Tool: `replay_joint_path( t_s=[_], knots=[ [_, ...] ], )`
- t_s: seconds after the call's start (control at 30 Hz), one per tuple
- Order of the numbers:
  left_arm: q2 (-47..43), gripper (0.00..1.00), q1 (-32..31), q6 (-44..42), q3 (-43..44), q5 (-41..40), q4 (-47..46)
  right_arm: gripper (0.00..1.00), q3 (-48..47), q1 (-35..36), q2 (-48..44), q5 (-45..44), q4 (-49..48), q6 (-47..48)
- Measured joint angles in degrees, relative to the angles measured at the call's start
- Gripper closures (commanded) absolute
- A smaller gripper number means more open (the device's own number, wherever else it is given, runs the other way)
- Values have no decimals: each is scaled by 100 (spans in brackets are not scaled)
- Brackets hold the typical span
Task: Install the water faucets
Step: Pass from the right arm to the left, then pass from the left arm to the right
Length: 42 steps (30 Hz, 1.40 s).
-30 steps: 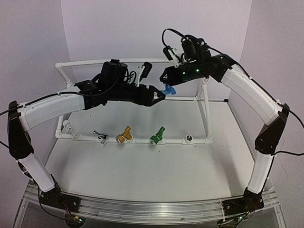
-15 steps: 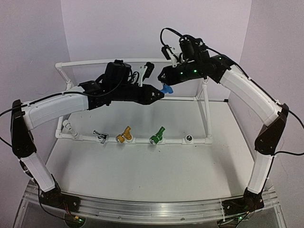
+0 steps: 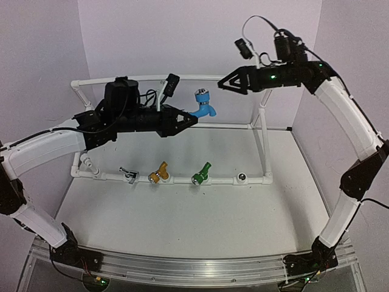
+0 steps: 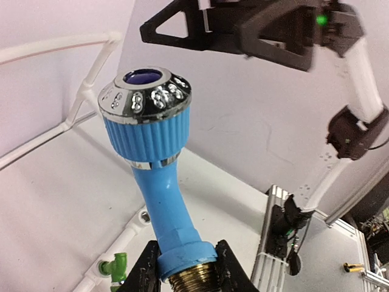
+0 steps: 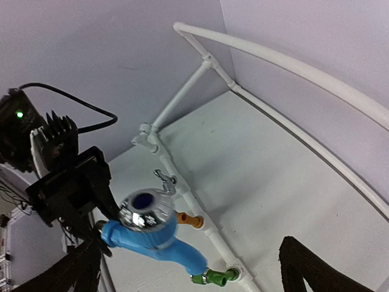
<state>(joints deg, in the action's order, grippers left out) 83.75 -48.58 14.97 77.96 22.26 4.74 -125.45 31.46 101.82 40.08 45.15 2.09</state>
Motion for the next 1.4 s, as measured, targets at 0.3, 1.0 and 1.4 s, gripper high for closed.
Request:
replay_joint_path(
  t_s=[0.3,1.0,1.4],
  knots=[
    [-701,100,-2,100,-8,1207,-462,10,317,-450,-507,3015,-211,-429],
    [-709,100,-25,1198,-351,1972,-1933,50,586,851,-282,3253,-1097,-1620],
    [-709,100,-33,1214,-351,2098,-1944,67,584,902,-237,3125,-1121,-1767]
  ],
)
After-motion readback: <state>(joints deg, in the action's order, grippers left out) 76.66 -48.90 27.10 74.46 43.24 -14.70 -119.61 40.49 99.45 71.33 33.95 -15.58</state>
